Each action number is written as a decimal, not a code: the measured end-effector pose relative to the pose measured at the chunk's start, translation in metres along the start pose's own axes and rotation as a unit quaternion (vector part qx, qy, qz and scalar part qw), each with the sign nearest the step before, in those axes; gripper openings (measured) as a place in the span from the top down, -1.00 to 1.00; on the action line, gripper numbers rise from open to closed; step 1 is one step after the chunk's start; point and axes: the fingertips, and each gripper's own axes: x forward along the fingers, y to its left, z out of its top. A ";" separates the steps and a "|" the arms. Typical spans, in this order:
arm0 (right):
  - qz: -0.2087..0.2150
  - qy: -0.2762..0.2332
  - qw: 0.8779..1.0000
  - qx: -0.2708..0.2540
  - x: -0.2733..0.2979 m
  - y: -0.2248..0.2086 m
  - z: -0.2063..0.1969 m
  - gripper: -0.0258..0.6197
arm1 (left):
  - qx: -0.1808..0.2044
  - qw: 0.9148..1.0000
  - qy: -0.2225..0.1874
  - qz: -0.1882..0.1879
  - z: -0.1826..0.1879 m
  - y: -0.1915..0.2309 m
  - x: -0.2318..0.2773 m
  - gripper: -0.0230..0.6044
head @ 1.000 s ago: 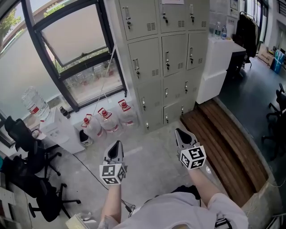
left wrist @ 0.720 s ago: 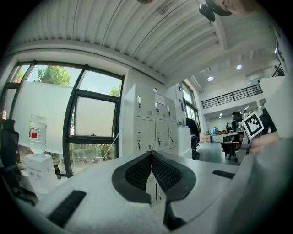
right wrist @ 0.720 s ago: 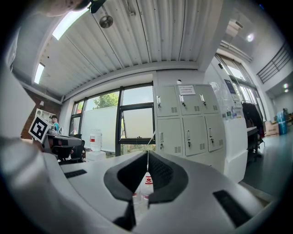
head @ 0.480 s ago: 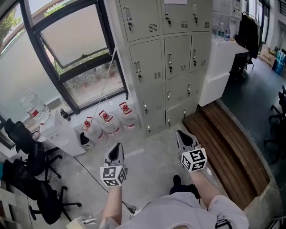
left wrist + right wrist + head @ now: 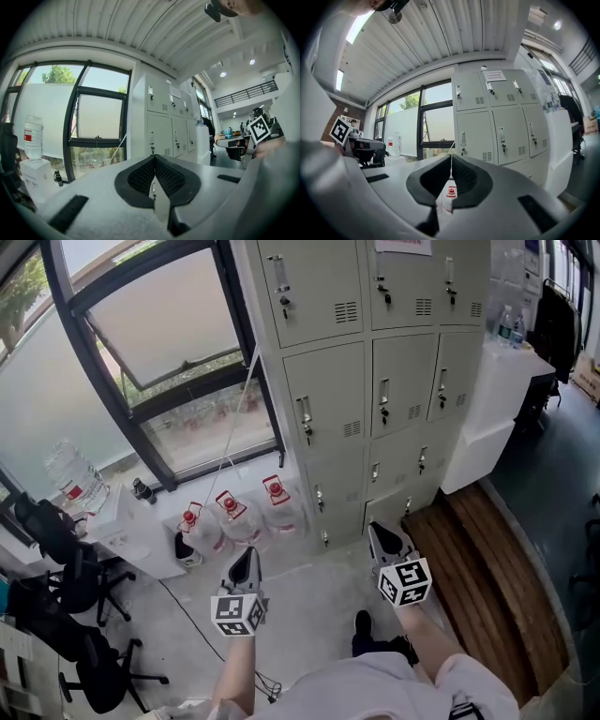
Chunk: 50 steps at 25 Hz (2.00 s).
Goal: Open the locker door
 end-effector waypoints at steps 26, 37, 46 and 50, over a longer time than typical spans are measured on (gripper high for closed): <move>0.058 0.002 0.998 -0.024 0.263 -0.058 0.054 0.87 | 0.011 1.000 -0.016 0.002 0.053 0.111 0.228 0.92; 0.059 0.000 0.997 -0.051 0.268 -0.038 0.069 0.34 | 0.004 1.000 -0.023 -0.018 0.048 0.125 0.231 0.92; 0.103 -0.012 0.993 -0.056 0.289 -0.031 0.141 0.34 | -0.003 1.000 -0.025 -0.018 0.047 0.128 0.225 0.92; 0.124 -0.034 0.990 -0.066 0.306 -0.029 0.192 0.34 | -0.006 1.000 -0.023 -0.012 0.043 0.132 0.220 0.92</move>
